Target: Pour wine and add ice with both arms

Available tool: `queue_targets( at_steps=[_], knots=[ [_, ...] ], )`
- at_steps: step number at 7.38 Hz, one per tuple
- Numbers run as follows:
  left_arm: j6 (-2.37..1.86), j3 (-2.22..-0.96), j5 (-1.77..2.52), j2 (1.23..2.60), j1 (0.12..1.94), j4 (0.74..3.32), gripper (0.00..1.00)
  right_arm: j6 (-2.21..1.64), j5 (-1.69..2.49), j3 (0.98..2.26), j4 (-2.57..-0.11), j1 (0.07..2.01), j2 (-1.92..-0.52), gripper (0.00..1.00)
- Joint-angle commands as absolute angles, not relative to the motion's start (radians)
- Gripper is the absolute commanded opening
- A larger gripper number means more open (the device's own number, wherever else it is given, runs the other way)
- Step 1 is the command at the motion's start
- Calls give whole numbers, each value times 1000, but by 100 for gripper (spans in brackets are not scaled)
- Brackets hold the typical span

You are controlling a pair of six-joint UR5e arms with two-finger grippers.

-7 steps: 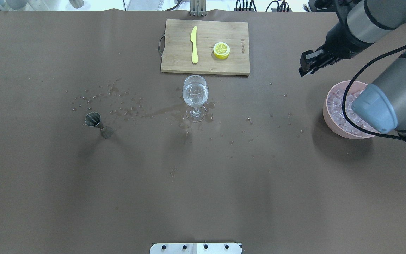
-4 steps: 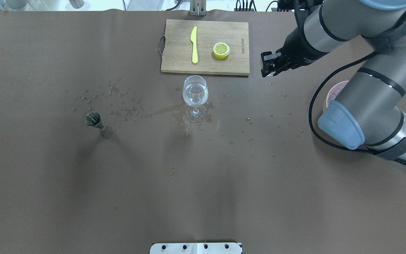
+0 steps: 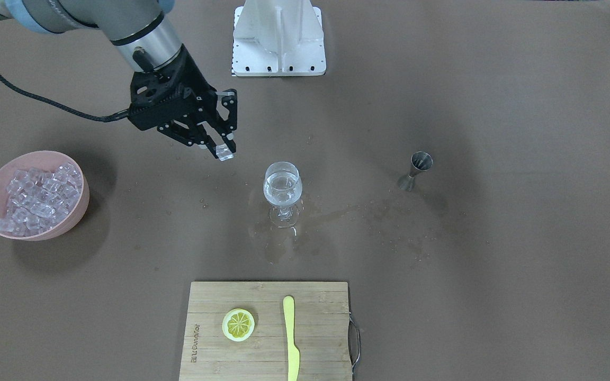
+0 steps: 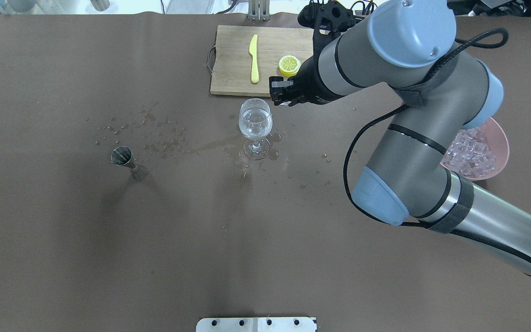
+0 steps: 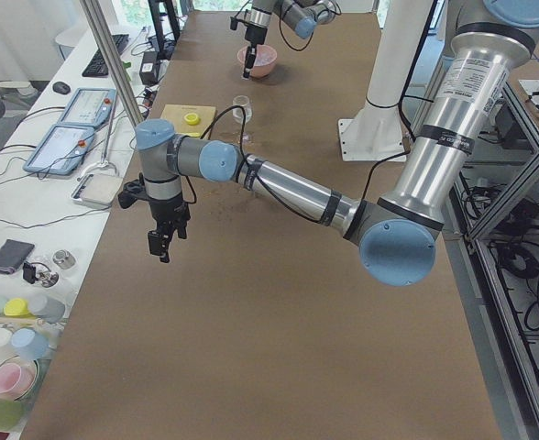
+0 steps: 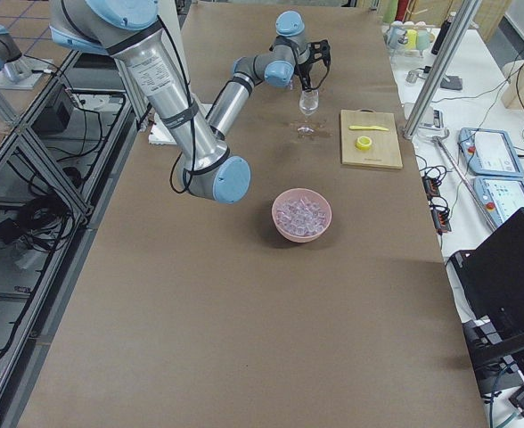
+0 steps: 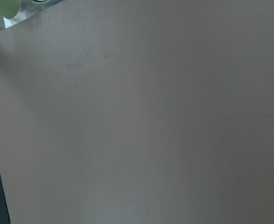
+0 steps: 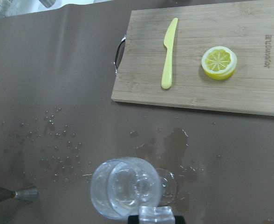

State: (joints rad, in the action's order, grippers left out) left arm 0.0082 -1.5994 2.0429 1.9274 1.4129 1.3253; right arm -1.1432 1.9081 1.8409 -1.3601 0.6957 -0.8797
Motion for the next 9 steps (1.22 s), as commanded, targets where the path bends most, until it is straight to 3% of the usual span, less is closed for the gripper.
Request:
queue_targets(
  at_steps=[1, 5, 6, 9],
  knots=[
    [11, -1586, 2045, 1927, 1419, 1330, 98, -1158, 1853, 1761, -1348, 660, -809, 0],
    [8, -1583, 2043, 1931, 1428, 1330, 98, -1157, 1832, 1744, -1350, 638, -808, 0],
    [6, -1585, 2045, 1930, 1428, 1330, 98, -1158, 1832, 1737, -1350, 638, -807, 99],
    [6, -1591, 2057, 1928, 1442, 1336, 98, -1166, 1832, 1738, -1351, 643, -782, 100]
  ],
)
